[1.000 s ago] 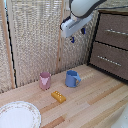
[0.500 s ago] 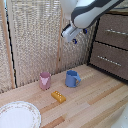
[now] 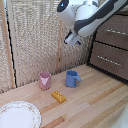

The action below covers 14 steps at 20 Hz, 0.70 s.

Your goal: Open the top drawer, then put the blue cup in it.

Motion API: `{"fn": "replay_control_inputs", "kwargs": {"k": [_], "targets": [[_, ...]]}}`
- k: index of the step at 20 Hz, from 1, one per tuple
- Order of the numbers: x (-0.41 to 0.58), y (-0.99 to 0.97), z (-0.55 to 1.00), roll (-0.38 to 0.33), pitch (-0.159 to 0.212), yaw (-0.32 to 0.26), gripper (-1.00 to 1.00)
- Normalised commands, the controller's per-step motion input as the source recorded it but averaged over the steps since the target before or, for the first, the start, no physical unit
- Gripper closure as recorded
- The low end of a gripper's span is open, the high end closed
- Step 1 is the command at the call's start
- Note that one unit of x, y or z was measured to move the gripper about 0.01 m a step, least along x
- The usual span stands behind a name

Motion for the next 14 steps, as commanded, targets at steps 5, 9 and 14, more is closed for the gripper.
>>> {"fn": "replay_control_inputs", "kwargs": {"k": [5, 9, 14], "targets": [[-0.137, -0.35, -0.01, -0.374, 0.005, 0.081, -1.0], [-0.175, -0.36, 0.0, -0.373, 0.003, 0.08, -1.0], [-0.293, -0.41, 0.05, -0.34, 0.009, 0.068, -1.0]]}}
